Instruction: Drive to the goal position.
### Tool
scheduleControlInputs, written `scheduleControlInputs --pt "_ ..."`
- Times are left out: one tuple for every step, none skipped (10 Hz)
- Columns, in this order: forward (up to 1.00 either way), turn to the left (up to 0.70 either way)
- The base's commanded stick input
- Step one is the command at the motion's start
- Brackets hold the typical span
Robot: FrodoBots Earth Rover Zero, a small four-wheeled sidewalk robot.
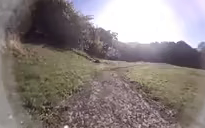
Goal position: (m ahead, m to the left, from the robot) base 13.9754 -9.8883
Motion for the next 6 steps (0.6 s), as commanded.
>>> scheduleControlInputs --pt "1.00 0.01" --pt "1.00 0.01" --pt "1.00 0.01" --pt "1.00 0.01" --pt "1.00 -0.07" --pt "1.00 -0.15"
